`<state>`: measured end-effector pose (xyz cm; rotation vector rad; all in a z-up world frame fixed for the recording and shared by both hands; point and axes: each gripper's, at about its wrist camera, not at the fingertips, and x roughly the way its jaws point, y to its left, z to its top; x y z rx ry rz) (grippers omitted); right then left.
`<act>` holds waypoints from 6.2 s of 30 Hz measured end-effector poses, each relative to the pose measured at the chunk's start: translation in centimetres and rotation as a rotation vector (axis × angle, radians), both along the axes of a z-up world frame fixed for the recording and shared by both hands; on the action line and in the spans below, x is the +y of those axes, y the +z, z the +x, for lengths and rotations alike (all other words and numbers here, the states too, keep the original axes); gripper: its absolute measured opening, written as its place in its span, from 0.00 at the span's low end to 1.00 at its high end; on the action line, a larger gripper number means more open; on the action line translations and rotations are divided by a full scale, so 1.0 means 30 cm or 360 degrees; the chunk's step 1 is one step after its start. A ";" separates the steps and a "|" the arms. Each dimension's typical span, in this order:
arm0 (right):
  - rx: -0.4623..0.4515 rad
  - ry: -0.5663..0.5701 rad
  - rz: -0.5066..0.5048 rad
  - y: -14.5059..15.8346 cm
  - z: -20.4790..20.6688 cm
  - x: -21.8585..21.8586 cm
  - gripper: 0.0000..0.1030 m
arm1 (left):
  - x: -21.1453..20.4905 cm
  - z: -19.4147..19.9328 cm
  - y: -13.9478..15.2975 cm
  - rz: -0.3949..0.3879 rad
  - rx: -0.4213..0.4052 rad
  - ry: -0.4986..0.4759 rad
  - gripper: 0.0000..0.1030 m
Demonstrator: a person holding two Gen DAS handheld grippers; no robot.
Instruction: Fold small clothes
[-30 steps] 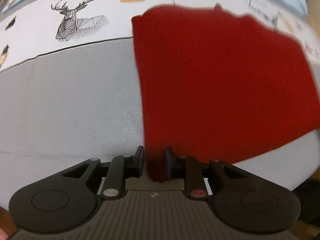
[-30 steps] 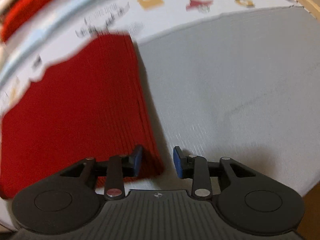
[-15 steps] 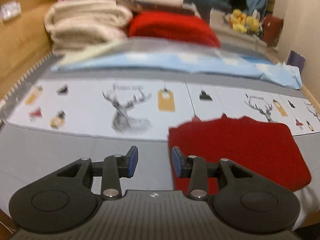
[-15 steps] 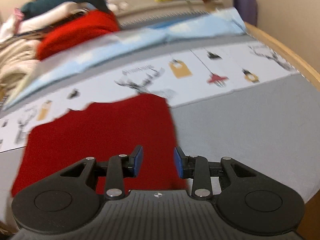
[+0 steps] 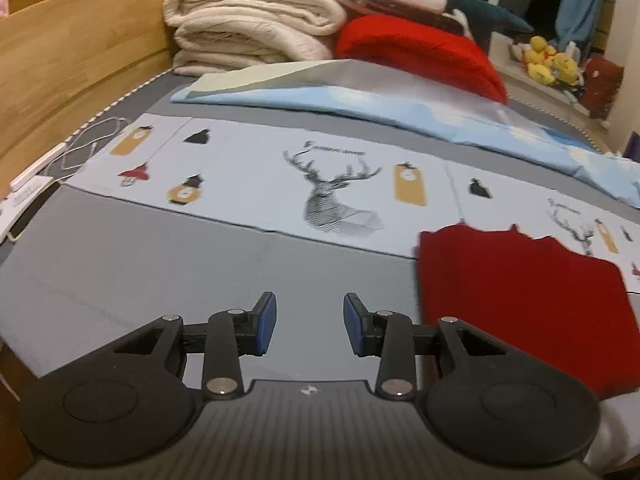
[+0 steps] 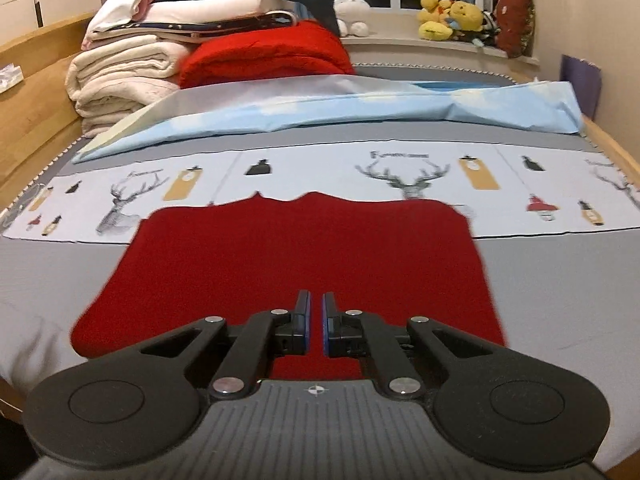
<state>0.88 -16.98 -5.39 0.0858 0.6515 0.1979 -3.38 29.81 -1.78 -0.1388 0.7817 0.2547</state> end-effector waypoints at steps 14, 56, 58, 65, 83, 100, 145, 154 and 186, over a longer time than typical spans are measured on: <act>0.0033 0.0642 -0.0108 -0.093 0.005 0.594 0.09 | 0.178 -0.081 -0.043 0.0013 0.0085 0.0136 0.40; -0.0095 0.0964 0.0004 -0.113 -0.051 0.915 0.16 | 0.188 -0.041 -0.040 0.0036 0.0102 0.0108 0.40; -0.0086 0.0853 0.0145 -0.062 -0.022 0.835 0.16 | 0.147 -0.024 -0.034 0.0059 0.0094 0.0077 0.40; -0.0199 0.0391 0.0469 0.081 -0.004 0.385 0.15 | -0.041 0.062 -0.010 0.0013 0.0052 -0.0020 0.40; 0.0297 -0.0412 0.0425 -0.144 -0.018 -0.396 0.34 | -0.608 0.246 -0.081 0.0022 0.0059 -0.0418 0.40; 0.0434 0.0051 0.0458 -0.204 0.303 -0.262 0.21 | -0.473 0.246 -0.067 0.0040 0.0078 -0.0331 0.40; 0.0325 -0.0261 0.0590 -0.206 0.327 -0.324 0.46 | -0.921 0.281 -0.287 -0.0132 0.0532 -0.1024 0.45; 0.0122 -0.0376 0.0531 -0.161 0.289 -0.325 0.17 | -0.920 0.295 -0.277 -0.0142 0.0501 -0.1011 0.45; 0.0769 -0.0486 0.0678 -0.395 0.325 -0.537 0.63 | -0.848 0.568 -0.461 -0.1093 0.0545 -0.0419 0.89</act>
